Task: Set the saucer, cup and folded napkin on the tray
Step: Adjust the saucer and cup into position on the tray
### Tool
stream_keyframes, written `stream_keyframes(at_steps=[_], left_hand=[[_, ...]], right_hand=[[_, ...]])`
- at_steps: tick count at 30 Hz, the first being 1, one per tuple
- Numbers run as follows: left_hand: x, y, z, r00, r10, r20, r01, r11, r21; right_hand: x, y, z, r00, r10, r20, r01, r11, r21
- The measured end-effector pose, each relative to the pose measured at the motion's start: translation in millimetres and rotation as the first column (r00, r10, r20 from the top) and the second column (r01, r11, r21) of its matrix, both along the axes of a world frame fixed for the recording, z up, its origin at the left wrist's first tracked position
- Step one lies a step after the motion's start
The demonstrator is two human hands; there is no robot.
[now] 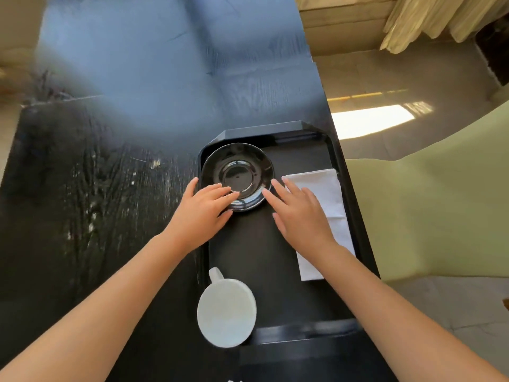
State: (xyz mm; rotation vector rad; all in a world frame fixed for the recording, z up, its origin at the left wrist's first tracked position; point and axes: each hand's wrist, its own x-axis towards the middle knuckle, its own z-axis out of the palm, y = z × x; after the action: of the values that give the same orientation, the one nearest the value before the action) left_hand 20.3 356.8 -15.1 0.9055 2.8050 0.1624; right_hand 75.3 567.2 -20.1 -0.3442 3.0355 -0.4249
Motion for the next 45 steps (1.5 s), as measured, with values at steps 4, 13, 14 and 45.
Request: stream_keyframes(at_steps=[4, 13, 14, 45], left_hand=[[4, -12, -15, 0.998, -0.030, 0.057, 0.033, 0.998, -0.051], [23, -9, -22, 0.994, 0.002, 0.107, -0.001, 1.000, -0.005], [24, -9, -22, 0.993, 0.002, 0.114, 0.000, 1.000, -0.013], [194, -46, 3, 0.985, -0.155, -0.075, 0.170, 0.947, 0.272]], right_hand=[[-18, -10, -15, 0.994, 0.094, 0.061, -0.099, 0.992, 0.073], [-5, 4, -14, 0.988, 0.132, 0.083, -0.140, 0.986, 0.093], [-3, 5, -14, 0.988, 0.133, 0.083, -0.141, 0.985, 0.096], [93, -25, 12, 0.578, 0.802, -0.149, -0.809, 0.587, 0.024]])
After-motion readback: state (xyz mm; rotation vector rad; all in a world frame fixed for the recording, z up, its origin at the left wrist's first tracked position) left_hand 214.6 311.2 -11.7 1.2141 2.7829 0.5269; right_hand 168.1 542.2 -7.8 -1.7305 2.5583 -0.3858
